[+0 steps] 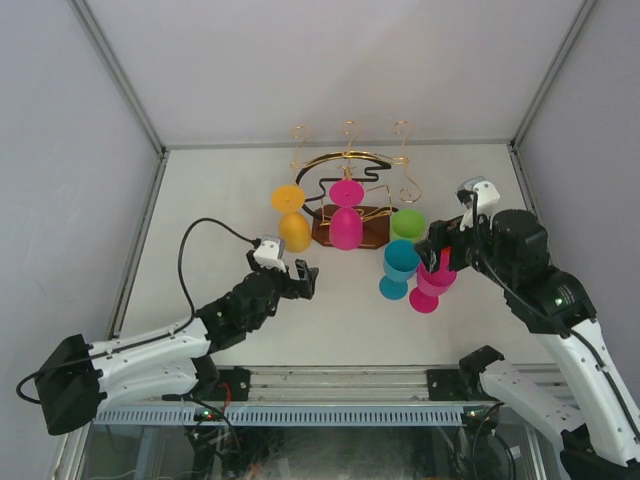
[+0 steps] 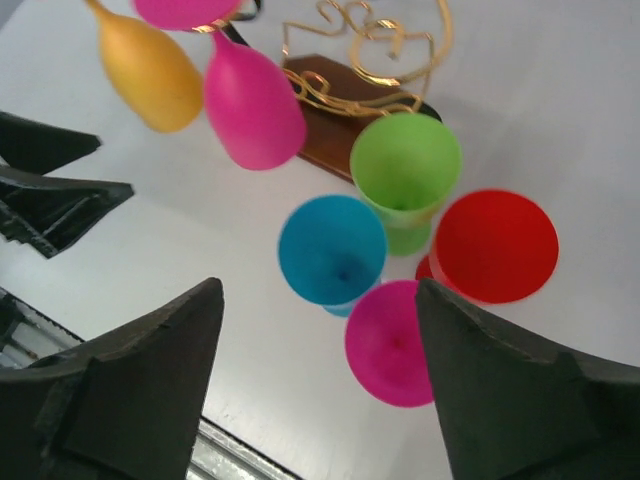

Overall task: Place the wine glass upside down on the wine glass rack
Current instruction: Turn the wine glass upside down at the wine rack, then move the wine rack to the center of the board.

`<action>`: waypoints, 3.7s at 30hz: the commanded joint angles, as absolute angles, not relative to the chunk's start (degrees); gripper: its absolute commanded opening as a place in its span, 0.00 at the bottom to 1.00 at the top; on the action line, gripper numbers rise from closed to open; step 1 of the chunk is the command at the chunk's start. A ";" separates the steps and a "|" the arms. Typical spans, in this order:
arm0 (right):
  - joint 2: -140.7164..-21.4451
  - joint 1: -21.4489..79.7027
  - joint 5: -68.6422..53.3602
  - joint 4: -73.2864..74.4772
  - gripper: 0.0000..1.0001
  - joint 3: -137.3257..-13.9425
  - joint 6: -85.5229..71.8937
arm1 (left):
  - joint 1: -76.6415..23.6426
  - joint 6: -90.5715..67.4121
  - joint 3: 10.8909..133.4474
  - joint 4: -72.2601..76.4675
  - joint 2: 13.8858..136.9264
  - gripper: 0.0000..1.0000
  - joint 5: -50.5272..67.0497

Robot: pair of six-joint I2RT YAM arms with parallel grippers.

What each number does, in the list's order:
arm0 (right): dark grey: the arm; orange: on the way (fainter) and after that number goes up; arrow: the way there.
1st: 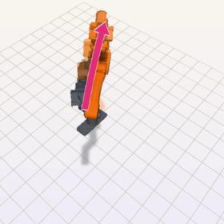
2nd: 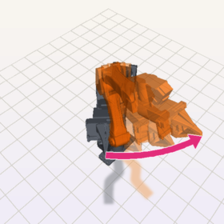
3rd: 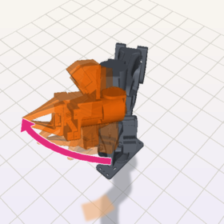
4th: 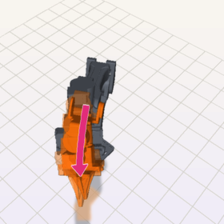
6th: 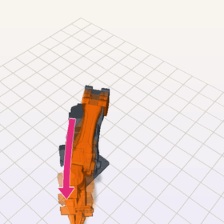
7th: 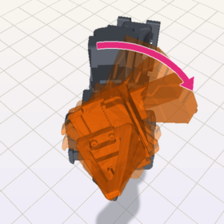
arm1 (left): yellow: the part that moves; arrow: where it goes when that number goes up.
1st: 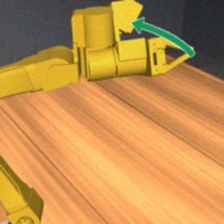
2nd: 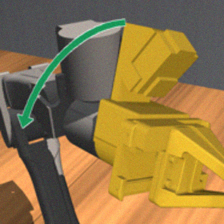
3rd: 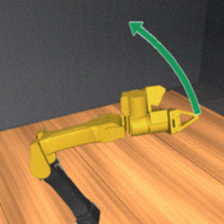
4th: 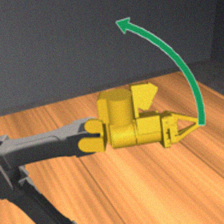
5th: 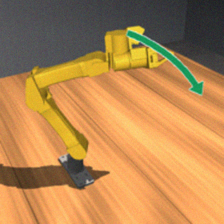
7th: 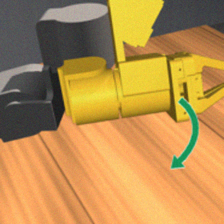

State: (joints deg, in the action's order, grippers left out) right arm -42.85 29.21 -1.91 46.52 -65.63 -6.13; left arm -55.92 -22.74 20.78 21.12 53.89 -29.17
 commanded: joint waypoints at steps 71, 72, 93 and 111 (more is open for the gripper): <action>-94.07 20.80 -21.85 33.82 0.11 -93.86 -16.26 | -56.05 -36.87 38.70 -36.05 38.33 1.00 -39.11; -94.12 21.24 -21.80 33.55 0.11 -93.87 -16.62 | -56.07 -36.97 38.81 -36.30 38.12 1.00 -39.34; -88.76 23.11 -21.60 32.17 0.09 -92.58 -17.82 | -55.99 -38.19 39.35 -37.79 36.05 1.00 -40.98; -87.35 26.25 -19.39 30.75 0.35 -90.09 -18.25 | -56.07 -38.20 40.11 -39.82 33.13 1.00 -42.87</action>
